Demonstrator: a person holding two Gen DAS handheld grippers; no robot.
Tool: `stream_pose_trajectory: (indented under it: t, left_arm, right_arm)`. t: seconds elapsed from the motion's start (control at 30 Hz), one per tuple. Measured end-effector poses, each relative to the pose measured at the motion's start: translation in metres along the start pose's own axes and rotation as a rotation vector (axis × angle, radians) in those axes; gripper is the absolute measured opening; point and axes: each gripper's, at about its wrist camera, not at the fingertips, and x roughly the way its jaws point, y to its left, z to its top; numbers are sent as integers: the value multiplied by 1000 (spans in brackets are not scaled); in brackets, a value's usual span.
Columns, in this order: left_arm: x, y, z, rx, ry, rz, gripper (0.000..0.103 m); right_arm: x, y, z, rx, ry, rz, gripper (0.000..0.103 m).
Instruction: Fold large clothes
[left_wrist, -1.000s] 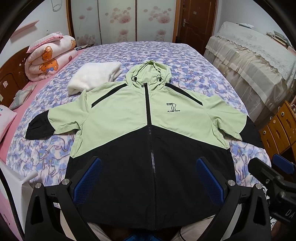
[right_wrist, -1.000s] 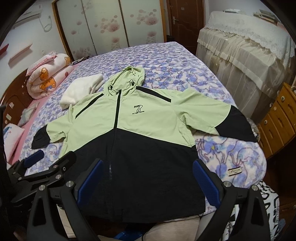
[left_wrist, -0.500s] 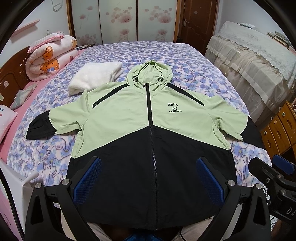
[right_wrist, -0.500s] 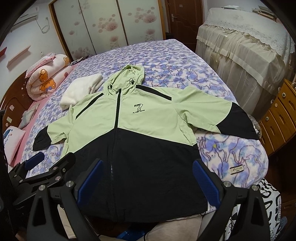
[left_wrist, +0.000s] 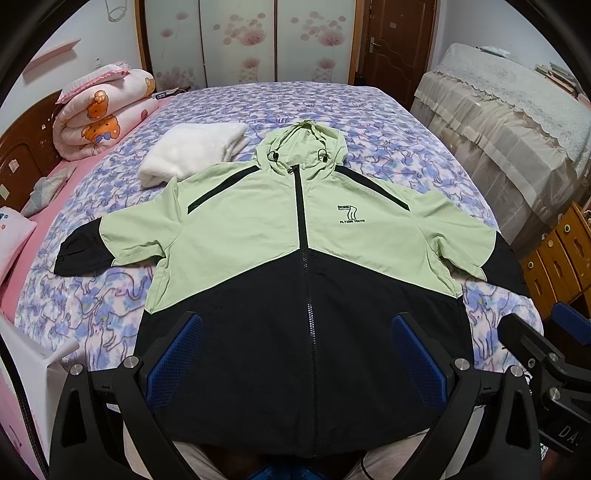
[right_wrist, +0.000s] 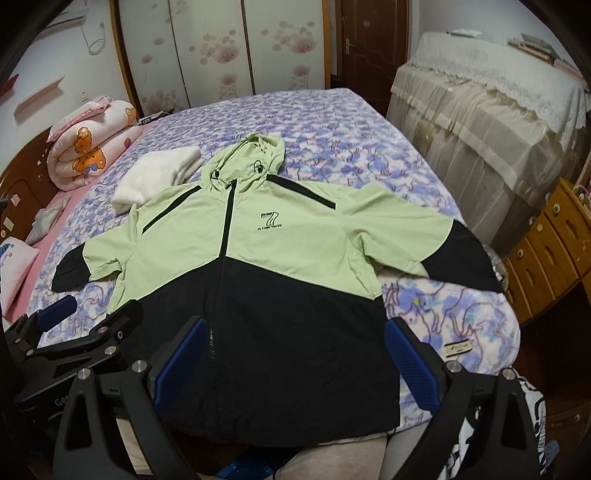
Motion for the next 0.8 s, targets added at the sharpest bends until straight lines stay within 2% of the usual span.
stream_pose_trajectory:
  t: [0.3, 0.53, 0.8]
  left_arm:
    - [-3, 1, -2, 4, -8, 2, 101]
    - [-11, -10, -2, 12, -18, 5, 101]
    - [-17, -23, 14, 20, -56, 9, 101]
  right_arm:
    - [-12, -5, 4, -8, -70, -62, 97]
    - [-16, -15, 10, 30, -85, -39, 97]
    - [-17, -26, 16, 46, -97, -8, 97]
